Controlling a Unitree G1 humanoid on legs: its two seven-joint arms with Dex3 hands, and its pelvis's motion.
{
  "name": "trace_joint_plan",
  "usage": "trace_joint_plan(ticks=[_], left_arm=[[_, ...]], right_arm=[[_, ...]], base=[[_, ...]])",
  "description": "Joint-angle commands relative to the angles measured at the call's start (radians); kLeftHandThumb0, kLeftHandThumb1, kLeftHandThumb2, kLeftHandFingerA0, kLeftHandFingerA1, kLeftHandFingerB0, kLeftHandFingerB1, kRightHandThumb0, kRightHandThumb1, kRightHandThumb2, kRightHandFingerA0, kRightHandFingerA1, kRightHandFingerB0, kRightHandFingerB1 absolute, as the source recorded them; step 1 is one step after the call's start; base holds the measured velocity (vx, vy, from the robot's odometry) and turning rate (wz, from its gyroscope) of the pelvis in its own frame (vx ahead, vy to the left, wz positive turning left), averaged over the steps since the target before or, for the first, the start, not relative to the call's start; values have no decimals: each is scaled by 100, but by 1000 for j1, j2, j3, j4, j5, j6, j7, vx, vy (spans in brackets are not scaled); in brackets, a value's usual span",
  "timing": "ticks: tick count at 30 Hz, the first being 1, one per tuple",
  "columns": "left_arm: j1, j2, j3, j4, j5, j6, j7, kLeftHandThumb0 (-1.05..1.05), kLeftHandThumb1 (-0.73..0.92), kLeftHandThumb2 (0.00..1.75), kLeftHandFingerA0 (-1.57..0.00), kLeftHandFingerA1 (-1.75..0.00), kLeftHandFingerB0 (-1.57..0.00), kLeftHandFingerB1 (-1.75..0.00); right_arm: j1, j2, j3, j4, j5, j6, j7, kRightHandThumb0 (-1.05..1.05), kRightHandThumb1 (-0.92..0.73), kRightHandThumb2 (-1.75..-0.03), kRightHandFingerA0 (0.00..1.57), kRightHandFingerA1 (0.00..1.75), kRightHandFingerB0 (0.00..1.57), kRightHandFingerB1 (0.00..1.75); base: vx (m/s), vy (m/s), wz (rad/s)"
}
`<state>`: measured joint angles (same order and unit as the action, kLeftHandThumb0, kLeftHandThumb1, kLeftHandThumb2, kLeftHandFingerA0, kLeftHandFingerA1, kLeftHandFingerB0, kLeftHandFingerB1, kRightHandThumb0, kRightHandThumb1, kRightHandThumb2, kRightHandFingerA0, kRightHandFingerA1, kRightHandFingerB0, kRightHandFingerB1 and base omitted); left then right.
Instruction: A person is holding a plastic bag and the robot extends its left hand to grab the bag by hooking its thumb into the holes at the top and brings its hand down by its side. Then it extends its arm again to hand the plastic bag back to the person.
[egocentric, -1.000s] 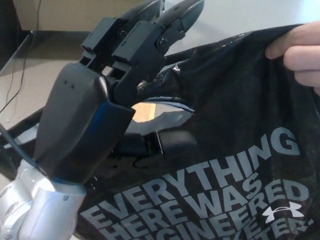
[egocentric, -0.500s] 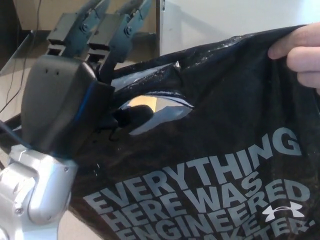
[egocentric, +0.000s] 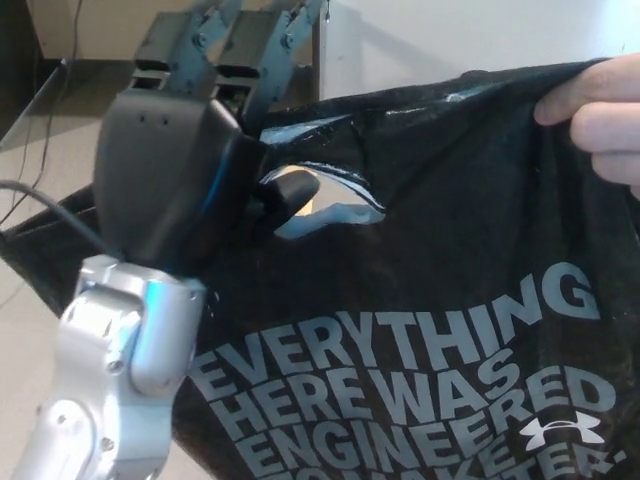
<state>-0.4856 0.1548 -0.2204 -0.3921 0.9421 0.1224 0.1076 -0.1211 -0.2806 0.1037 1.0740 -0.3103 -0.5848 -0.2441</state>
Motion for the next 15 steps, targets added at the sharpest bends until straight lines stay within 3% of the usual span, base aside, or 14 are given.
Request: trace_joint_plan(ticks=[1,5,6,7,8,9,10,11,12,13,14,15], left_arm=[[-54,-16,-28,109,54,-74,205,-41,41,65,-37,-46,-29,-39],[-87,-25,-36,175,48,-91,255,-39,45,67,-38,-45,-35,-40],[-114,-37,-48,230,54,-94,287,-32,60,60,-48,-40,-40,-34],[-139,-42,-46,268,40,-112,315,-37,54,73,-54,-51,-37,-43],[-150,-44,-46,288,33,-122,329,-28,69,62,-68,-101,-43,-34],[-163,-46,-45,312,24,-135,346,-28,69,62,-68,-101,-43,-34],[-178,-48,-45,338,17,-140,351,-27,75,65,-71,-150,-39,-34],[-201,-49,-44,374,5,-154,363,-26,80,65,-91,-126,-44,-34],[-225,-51,-43,413,-8,-172,378,-26,80,65,-91,-126,-44,-34],[-251,-50,-38,454,-18,-200,413,-22,76,63,-101,-113,-51,-36],[-290,-45,-33,504,-29,-231,443,-19,78,63,-109,-122,-68,-41],[-334,-38,-29,557,-39,-262,470,-19,78,63,-109,-122,-68,-41]], right_arm=[[-6,-17,-11,3,15,-2,12,-21,-63,-58,65,45,50,37],[-11,-15,-8,11,13,2,15,-21,-63,-58,65,45,50,37],[7,-22,3,-1,-4,6,3,-23,-63,-59,66,45,49,36],[3,-23,3,-2,-4,6,3,-22,-63,-59,68,45,49,37],[3,-21,3,0,-2,5,4,-21,-63,-59,69,46,49,36],[5,-17,2,1,1,5,4,-21,-63,-59,69,46,49,36],[7,-17,3,7,0,6,4,-21,-63,-59,71,46,49,36],[17,-18,6,8,-3,0,0,-23,-63,-59,75,48,49,37],[29,-21,8,7,-7,-9,-6,-23,-63,-59,75,48,49,37],[24,-22,5,9,0,-7,6,-23,-64,-59,76,48,49,36],[14,-25,3,11,4,-9,16,-24,-64,-59,80,50,48,36],[4,-29,2,13,6,-12,23,-24,-64,-59,80,50,48,36]], base=[[0,0,0],[0,0,0],[0,0,0],[0,0,0],[0,0,0],[0,0,0],[0,0,0],[0,0,0],[0,0,0],[0,0,0],[0,0,0],[0,0,0]])
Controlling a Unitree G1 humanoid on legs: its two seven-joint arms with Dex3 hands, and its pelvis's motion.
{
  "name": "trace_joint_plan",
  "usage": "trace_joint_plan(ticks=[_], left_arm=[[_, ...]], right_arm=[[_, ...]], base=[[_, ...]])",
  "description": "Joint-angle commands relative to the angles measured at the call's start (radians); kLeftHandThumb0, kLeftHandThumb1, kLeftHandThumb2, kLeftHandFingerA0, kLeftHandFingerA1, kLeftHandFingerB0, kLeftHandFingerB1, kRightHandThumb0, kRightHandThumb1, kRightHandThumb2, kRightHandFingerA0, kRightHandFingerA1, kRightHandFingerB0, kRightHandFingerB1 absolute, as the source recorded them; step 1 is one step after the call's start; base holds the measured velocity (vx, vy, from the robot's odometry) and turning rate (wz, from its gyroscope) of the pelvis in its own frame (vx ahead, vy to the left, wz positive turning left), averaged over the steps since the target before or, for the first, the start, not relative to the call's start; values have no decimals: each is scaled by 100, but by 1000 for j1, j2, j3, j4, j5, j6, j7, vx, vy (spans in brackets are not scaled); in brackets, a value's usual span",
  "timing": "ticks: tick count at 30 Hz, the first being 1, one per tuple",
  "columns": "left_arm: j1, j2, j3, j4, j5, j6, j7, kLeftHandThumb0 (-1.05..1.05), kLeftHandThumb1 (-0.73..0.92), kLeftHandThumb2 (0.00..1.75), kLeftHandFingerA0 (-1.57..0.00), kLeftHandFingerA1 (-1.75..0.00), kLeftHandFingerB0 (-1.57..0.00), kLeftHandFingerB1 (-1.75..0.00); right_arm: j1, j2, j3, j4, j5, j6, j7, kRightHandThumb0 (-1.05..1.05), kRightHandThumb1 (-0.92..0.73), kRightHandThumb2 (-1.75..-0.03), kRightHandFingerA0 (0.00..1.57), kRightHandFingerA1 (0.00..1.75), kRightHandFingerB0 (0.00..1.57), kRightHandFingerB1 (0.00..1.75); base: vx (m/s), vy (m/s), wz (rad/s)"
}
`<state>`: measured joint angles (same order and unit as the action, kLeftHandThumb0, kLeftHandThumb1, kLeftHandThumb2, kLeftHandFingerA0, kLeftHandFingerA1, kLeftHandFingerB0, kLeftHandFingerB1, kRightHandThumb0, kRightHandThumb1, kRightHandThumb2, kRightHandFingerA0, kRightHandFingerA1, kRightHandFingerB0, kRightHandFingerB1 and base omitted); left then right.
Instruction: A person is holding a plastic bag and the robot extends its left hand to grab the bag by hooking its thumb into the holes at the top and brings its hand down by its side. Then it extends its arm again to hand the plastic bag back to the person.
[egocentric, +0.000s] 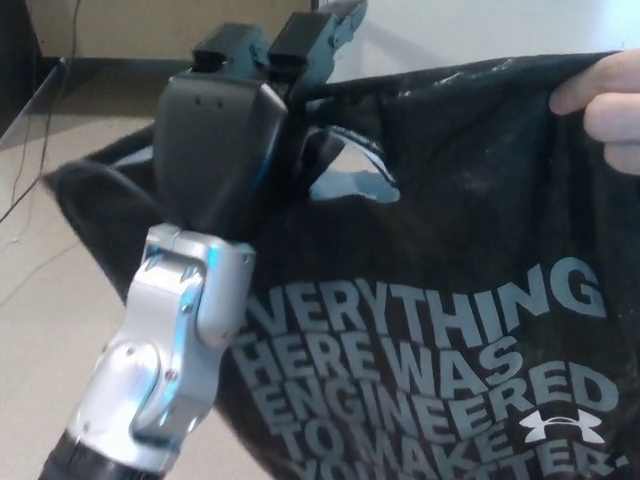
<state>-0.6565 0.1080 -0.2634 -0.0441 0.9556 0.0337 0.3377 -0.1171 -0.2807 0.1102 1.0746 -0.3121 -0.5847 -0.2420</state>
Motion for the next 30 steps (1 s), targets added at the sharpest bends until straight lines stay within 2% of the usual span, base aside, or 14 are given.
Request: trace_joint_plan(ticks=[1,2,4,5,6,9,10,11,18,21,22,27,28,30], left_arm=[[-182,13,14,232,-47,-182,259,-21,76,62,-104,-144,-77,-45],[-197,14,13,248,-44,-187,274,-24,72,66,-95,-161,-86,-54],[-218,10,13,268,-43,-191,298,-22,72,63,-92,-171,-90,-58],[-237,3,15,281,-42,-190,316,-13,70,75,-93,-170,-82,-92],[-246,1,16,288,-41,-190,325,-13,70,75,-93,-170,-82,-92],[-266,-2,13,299,-32,-190,357,-7,65,89,-96,-170,-73,-124],[-264,-12,11,294,-31,-185,361,-7,65,89,-96,-170,-73,-124],[-258,-14,7,287,-24,-183,372,-11,56,105,-124,-135,-79,-106],[-211,-47,-20,217,-9,-164,378,-14,54,100,-120,-134,-80,-110],[-203,-53,-21,199,-8,-153,393,-10,53,100,-119,-134,-80,-109],[-195,-48,-20,185,-10,-155,392,-6,63,82,-88,-168,-71,-127],[-172,-24,-10,141,-6,-159,409,-12,72,75,-94,-171,-69,-122],[-164,-14,-5,124,-6,-161,410,-13,73,75,-93,-169,-72,-107],[-157,-4,0,110,-4,-161,417,-15,73,73,-95,-169,-72,-107]], right_arm=[[-5,-28,-5,11,9,-9,23,-24,-63,-59,81,51,49,37],[-5,-29,-5,5,10,-4,28,-24,-63,-59,83,52,49,37],[-2,-36,-5,-8,11,12,42,-25,-64,-59,83,52,49,37],[-7,-38,-5,-5,12,16,49,-26,-65,-59,83,53,49,37],[-9,-38,-5,-4,12,18,51,-26,-65,-59,83,53,49,37],[-15,-38,-1,-11,9,30,63,-27,-65,-59,82,53,53,38],[-16,-39,0,-10,10,34,71,-27,-65,-59,82,53,53,38],[-16,-37,5,-12,3,39,70,-29,-65,-59,82,53,55,39],[0,-45,22,-30,-9,58,79,-28,-66,-60,79,63,63,43],[1,-45,25,-41,-8,76,83,-29,-66,-60,78,64,65,43],[2,-47,30,-44,-11,80,85,-29,-67,-60,78,55,65,43],[9,-49,44,-50,-17,84,85,-29,-67,-60,79,53,67,44],[12,-49,48,-53,-18,92,88,-30,-68,-60,76,49,69,44],[14,-49,49,-56,-14,101,95,-33,-66,-61,75,50,67,44]], base=[[0,0,0],[0,0,0],[0,0,0],[0,0,0],[0,0,0],[0,0,0],[0,0,0],[0,0,0],[0,0,0],[0,0,0],[0,0,0],[0,0,0],[0,0,0],[0,0,0]])
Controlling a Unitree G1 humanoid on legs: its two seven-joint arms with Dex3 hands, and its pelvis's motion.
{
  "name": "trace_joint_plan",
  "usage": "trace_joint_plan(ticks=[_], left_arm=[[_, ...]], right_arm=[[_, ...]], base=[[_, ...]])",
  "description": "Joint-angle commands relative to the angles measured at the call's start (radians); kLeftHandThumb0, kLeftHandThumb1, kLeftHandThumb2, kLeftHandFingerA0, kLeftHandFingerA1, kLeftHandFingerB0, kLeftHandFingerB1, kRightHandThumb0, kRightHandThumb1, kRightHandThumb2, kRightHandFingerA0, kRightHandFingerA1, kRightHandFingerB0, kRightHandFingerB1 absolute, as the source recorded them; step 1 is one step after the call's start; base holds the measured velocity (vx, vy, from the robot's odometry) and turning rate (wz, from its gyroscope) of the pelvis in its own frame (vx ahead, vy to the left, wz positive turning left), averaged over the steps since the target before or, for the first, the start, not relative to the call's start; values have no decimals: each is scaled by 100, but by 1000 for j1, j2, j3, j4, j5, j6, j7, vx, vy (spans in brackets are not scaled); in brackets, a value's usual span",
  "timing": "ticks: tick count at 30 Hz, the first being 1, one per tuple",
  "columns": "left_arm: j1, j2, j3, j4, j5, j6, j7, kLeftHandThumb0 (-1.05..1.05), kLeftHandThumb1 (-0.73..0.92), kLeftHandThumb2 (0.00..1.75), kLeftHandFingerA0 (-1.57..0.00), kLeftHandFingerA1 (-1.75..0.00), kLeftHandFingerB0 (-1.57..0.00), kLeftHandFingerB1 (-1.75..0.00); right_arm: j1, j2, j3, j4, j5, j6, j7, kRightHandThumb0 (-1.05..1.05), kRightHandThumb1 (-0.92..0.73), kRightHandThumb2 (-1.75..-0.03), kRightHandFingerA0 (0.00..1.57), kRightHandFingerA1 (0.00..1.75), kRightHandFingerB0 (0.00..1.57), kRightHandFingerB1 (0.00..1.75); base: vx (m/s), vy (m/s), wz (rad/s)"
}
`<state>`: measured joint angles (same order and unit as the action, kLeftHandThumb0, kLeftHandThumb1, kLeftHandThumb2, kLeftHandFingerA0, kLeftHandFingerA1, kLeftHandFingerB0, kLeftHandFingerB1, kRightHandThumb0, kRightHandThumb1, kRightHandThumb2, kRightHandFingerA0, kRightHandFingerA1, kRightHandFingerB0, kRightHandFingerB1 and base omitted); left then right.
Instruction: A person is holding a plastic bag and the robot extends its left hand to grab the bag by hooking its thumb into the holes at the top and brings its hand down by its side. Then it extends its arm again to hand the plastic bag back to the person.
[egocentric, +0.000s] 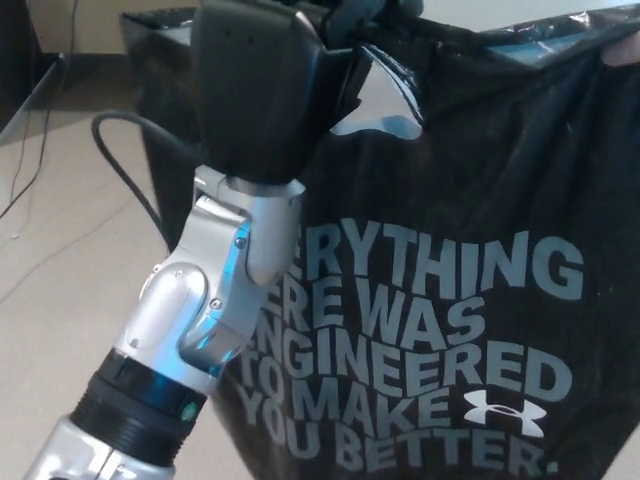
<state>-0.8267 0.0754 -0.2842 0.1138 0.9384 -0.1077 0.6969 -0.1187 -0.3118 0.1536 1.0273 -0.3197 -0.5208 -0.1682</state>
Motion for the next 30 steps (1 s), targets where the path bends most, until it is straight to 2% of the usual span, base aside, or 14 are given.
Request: trace_joint_plan(ticks=[1,3,7,9,12,14,16,17,18,19,21,25,27,30], left_arm=[[15,32,25,-54,15,-20,66,-17,73,71,-93,-169,-71,-112],[17,46,38,-65,12,-28,83,-15,75,70,-93,-169,-65,-123],[45,78,69,-100,3,-53,111,-14,63,77,-101,-164,-78,-111],[67,80,80,-125,4,-43,110,-18,66,77,-96,-169,-75,-108],[138,118,119,-182,-37,-100,117,-9,64,89,-91,-160,-76,-108],[177,138,141,-215,-37,-124,139,-10,67,84,-93,-156,-80,-105],[217,169,173,-248,-56,-162,142,-10,66,86,-94,-165,-79,-102],[228,179,187,-262,-71,-178,141,-10,66,87,-99,-161,-81,-100],[242,188,204,-282,-93,-195,128,-10,66,87,-103,-156,-83,-101],[249,198,218,-289,-101,-211,131,-9,65,88,-102,-154,-82,-99],[257,209,241,-302,-111,-235,142,-9,68,79,-101,-151,-83,-96],[309,258,322,-354,-163,-301,136,-2,62,92,-108,-141,-86,-100],[338,279,363,-367,-171,-332,143,-11,71,74,-113,-139,-83,-100],[424,313,428,-391,-143,-355,161,-10,64,88,-112,-144,-81,-105]], right_arm=[[16,-17,6,-7,-7,38,21,-31,-68,-60,75,49,70,45],[15,-19,8,-5,-8,36,21,-35,-67,-61,75,49,70,45],[18,-21,12,-13,-12,44,20,-33,-68,-61,78,51,73,46],[22,-18,14,-19,-12,50,22,-33,-68,-61,77,50,73,46],[27,-18,13,-20,-6,46,30,-34,-67,-61,75,49,71,45],[37,-22,16,-23,-11,45,31,-35,-67,-61,74,49,70,45],[36,-23,16,-21,-10,40,29,-33,-67,-60,74,48,70,45],[33,-24,15,-21,-7,38,34,-32,-56,-93,66,66,61,62],[31,-22,12,-19,-3,35,35,-32,-56,-93,67,66,62,62],[27,-22,12,-17,-4,35,34,-35,-67,-61,75,48,71,45],[24,-24,12,-16,-5,34,35,-35,-67,-60,75,49,71,46],[25,-20,14,-15,-9,40,30,-32,-68,-60,77,50,73,46],[26,-19,16,-17,-10,44,30,-35,-67,-60,76,49,71,45],[26,-20,19,-14,-14,43,29,-35,-67,-61,75,49,70,45]], base=[[0,0,0],[0,0,0],[0,0,0],[0,0,0],[0,0,0],[0,0,0],[0,0,0],[0,0,0],[0,0,0],[0,0,0],[0,0,0],[0,0,0],[0,0,0],[0,0,0]])
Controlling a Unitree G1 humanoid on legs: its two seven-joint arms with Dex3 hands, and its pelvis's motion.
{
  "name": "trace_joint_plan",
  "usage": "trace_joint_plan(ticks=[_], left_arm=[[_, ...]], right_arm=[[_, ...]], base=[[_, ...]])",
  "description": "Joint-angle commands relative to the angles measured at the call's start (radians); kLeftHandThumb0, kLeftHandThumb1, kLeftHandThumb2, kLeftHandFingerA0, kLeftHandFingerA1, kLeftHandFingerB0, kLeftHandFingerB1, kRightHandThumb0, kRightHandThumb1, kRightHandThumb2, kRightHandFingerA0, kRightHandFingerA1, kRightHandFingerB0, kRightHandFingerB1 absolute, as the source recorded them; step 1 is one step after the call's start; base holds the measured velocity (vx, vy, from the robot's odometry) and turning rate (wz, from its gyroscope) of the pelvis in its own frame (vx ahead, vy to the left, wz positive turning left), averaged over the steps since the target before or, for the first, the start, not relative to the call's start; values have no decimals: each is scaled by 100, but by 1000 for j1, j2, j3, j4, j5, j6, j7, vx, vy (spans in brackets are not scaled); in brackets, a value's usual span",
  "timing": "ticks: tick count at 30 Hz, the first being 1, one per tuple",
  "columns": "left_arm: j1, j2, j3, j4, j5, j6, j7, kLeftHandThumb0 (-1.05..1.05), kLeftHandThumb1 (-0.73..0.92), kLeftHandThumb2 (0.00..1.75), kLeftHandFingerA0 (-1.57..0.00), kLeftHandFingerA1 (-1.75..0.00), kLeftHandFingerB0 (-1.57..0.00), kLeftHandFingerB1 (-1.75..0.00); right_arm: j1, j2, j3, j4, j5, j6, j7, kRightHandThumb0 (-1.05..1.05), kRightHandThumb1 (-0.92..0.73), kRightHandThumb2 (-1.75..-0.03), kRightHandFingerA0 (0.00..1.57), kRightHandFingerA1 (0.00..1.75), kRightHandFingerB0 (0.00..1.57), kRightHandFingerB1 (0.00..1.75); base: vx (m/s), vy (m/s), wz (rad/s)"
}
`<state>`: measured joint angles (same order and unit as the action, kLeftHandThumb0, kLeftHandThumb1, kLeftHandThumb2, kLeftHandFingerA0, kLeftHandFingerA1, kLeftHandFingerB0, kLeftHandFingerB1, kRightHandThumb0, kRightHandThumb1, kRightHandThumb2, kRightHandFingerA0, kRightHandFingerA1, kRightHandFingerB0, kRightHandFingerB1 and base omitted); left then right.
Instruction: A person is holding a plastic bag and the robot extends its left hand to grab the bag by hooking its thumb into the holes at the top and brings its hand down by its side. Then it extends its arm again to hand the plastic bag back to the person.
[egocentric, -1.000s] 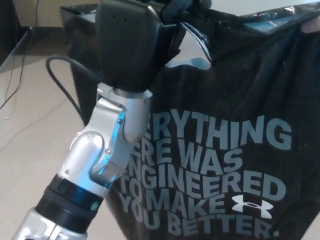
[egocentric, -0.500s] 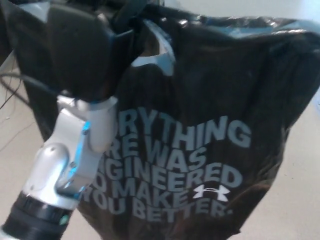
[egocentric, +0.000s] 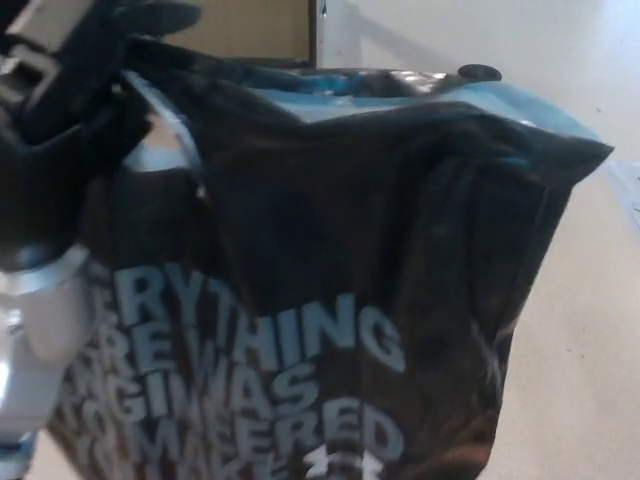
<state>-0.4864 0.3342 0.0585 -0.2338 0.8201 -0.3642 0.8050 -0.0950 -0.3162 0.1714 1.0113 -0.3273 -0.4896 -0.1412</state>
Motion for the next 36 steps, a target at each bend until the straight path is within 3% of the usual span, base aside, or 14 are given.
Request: trace_joint_plan(ticks=[1,5,9,10,15,16,17,20,23,24,25,28,30,36], left_arm=[[94,58,93,-46,-22,-105,53,-10,64,88,-112,-144,-81,-105],[182,90,132,-35,-84,-194,35,-9,69,75,-107,-141,-80,-107],[270,76,171,-5,-98,-254,70,-8,66,78,-112,-140,-89,-104],[303,80,184,21,-90,-293,98,-3,57,90,-113,-145,-94,-98],[378,71,214,75,-79,-365,132,-5,58,93,-111,-145,-93,-93],[407,70,217,80,-85,-372,122,-5,61,94,-104,-151,-91,-93],[446,70,219,106,-96,-407,125,-13,70,79,-111,-143,-93,-91],[487,73,224,151,-70,-462,160,-10,69,78,-113,-137,-91,-91],[526,77,229,188,-32,-495,195,-9,60,92,-112,-139,-91,-91],[548,78,227,218,-13,-508,217,-11,63,88,-108,-145,-90,-93],[567,82,228,237,20,-507,243,-7,65,84,-99,-152,-86,-93],[585,88,222,285,55,-512,284,-9,70,76,-100,-156,-87,-88],[598,97,212,330,93,-501,323,-8,65,85,-103,-162,-88,-88],[584,143,159,510,140,-478,397,-13,66,86,-107,-150,-89,-87]], right_arm=[[3,-16,1,2,-6,13,2,-35,-67,-61,75,49,70,45],[4,-13,-1,-12,-2,20,8,-34,-66,-61,75,49,70,45],[0,-6,-6,-14,6,21,7,-31,-68,-60,76,49,71,45],[0,-7,-5,-13,2,24,3,-32,-68,-61,77,50,70,45],[-1,-7,-11,-25,10,20,6,-30,-68,-61,77,50,69,45],[-2,-7,-12,-24,10,18,4,-30,-68,-60,76,50,70,45],[-10,-5,-12,-19,7,10,-3,-31,-67,-60,78,52,71,46],[-15,-5,-13,-16,7,13,-3,-31,-67,-60,78,51,71,46],[-24,-6,-14,-12,7,14,-1,-30,-67,-60,79,52,70,46],[-30,-6,-15,-9,8,16,3,-30,-67,-60,77,50,70,46],[-34,-7,-15,-9,8,16,7,-31,-68,-60,75,49,70,46],[-36,-7,-16,-15,8,24,10,-31,-68,-60,75,49,70,45],[-35,-7,-16,-13,8,20,8,-34,-65,-61,75,50,69,45],[-35,-7,-16,-18,8,34,12,-35,-66,-61,74,49,68,45]], base=[[0,0,0],[0,0,0],[0,0,0],[0,0,0],[0,0,0],[0,0,0],[0,0,0],[0,0,0],[0,0,0],[0,0,0],[0,0,0],[0,0,0],[0,0,0],[0,0,0]])
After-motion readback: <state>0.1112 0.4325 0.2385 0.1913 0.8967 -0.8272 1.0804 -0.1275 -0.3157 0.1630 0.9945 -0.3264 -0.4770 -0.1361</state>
